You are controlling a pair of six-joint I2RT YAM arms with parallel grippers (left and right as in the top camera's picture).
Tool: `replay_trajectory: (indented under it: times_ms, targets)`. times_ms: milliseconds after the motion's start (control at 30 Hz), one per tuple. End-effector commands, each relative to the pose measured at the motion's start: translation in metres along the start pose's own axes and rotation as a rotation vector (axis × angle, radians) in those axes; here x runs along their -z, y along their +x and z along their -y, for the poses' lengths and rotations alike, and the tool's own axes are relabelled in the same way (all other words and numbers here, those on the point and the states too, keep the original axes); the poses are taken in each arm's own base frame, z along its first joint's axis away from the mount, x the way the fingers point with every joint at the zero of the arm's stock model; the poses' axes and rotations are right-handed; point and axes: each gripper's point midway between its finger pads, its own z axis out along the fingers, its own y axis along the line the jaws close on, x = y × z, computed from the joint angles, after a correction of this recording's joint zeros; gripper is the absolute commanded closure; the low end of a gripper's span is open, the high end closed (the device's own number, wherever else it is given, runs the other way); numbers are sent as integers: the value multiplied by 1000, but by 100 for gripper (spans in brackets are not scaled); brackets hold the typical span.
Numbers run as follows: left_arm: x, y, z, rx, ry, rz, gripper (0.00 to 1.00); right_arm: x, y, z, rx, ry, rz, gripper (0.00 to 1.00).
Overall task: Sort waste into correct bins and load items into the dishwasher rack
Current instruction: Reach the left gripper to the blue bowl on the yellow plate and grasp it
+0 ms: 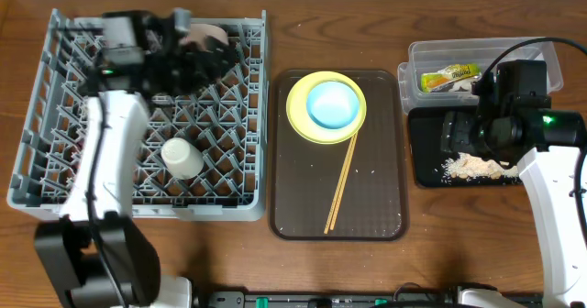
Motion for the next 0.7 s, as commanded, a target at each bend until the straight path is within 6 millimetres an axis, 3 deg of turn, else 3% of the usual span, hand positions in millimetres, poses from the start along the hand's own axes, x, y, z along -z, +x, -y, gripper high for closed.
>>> replay_trajectory:
  times_ms: [0,133,367,667]
  targets:
    - [-20,13,5,-180,-182,-9,12,4,-3,1,-9,0,14,24]
    - [-51,46,33,-311,-249,-70,12,4,-1,2,-11,1,6,25]
    - [-91,101,78,-684,-299,-158,12,4,1,2,-16,2,0,27]
    - [-155,153,90,-931,-263,-262,12,4,1,2,-15,2,0,26]
